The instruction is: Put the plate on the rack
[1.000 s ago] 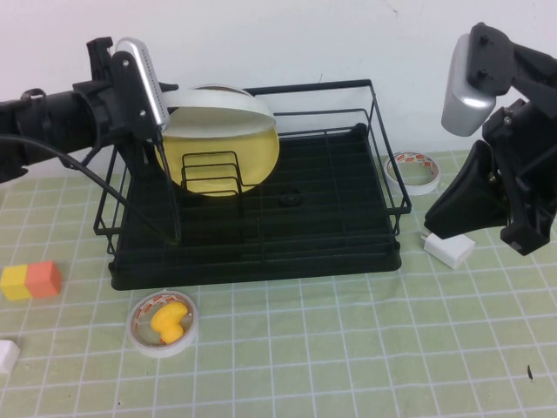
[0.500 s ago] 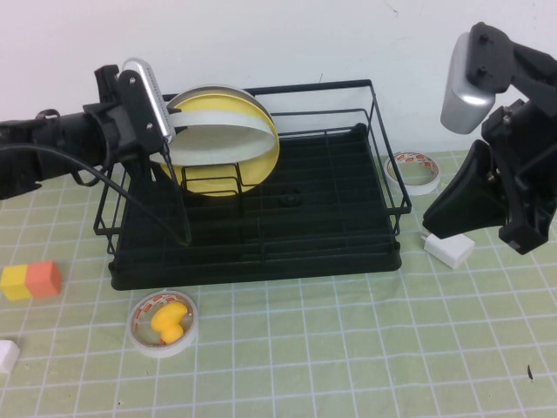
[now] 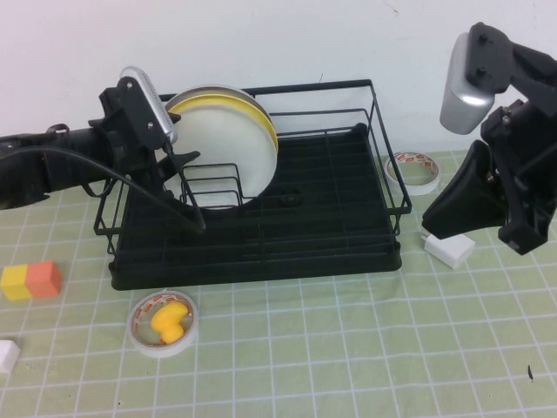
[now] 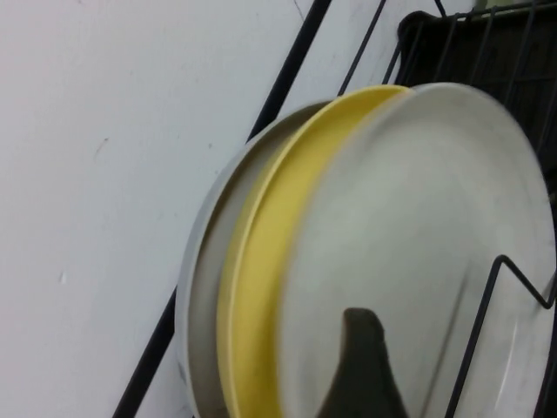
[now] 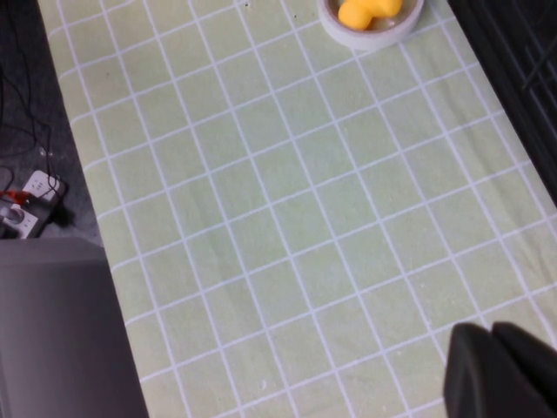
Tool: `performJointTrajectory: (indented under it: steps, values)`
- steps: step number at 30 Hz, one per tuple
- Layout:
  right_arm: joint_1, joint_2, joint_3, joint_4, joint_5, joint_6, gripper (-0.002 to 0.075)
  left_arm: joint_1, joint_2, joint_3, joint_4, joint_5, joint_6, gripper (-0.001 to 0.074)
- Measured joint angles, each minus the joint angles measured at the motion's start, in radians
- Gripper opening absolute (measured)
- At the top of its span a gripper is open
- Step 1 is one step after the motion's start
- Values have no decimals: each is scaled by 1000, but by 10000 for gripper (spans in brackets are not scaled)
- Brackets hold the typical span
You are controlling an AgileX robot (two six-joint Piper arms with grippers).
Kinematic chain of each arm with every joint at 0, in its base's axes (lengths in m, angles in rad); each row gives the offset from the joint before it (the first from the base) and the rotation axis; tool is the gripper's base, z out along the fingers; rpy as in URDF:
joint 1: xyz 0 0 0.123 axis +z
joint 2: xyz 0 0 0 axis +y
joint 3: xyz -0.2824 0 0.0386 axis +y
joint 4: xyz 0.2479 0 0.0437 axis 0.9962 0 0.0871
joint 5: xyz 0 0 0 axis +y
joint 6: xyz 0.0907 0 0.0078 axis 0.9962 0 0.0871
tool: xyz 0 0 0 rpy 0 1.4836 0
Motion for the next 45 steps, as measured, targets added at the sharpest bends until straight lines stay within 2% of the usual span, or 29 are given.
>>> performJointTrajectory:
  steps: [5, 8, 11, 14, 16, 19, 27, 31, 36, 41, 45]
  values:
    - [0, 0, 0, -7, 0, 5, -2, 0, -24, 0, 0, 11, -79, 459]
    - [0, 0, 0, -71, 2, 65, -2, 0, -74, 0, 0, 4, -197, 421]
    - [0, 0, 0, -229, 2, 172, -2, 0, -144, 0, 5, -37, -367, 316]
    - [0, -2, 11, -432, 2, 300, -2, 0, -229, 0, 108, -106, -625, 153]
    - [-2, -18, 29, -519, 3, 372, -2, 0, -289, 0, 258, -148, -879, 65]
    - [-2, -69, 72, -574, -19, 442, -2, 9, -369, 16, 552, -134, -1275, 18]
    - [-2, -341, 357, -589, -311, 492, -2, 46, -540, 32, 1274, 174, -2109, 1]
    - [-2, -494, 551, -591, -434, 498, -2, 48, -642, 55, 1562, 215, -2406, 0]
    - [-2, -683, 796, -560, -534, 503, -2, 48, -814, 176, 1680, 114, -2594, 0]
    - [-2, -868, 996, -485, -621, 503, -2, 48, -1041, 403, 1696, -90, -2650, 0]
    - [-2, -989, 1084, -394, -674, 503, -2, 48, -1210, 625, 1690, -209, -2666, 0]
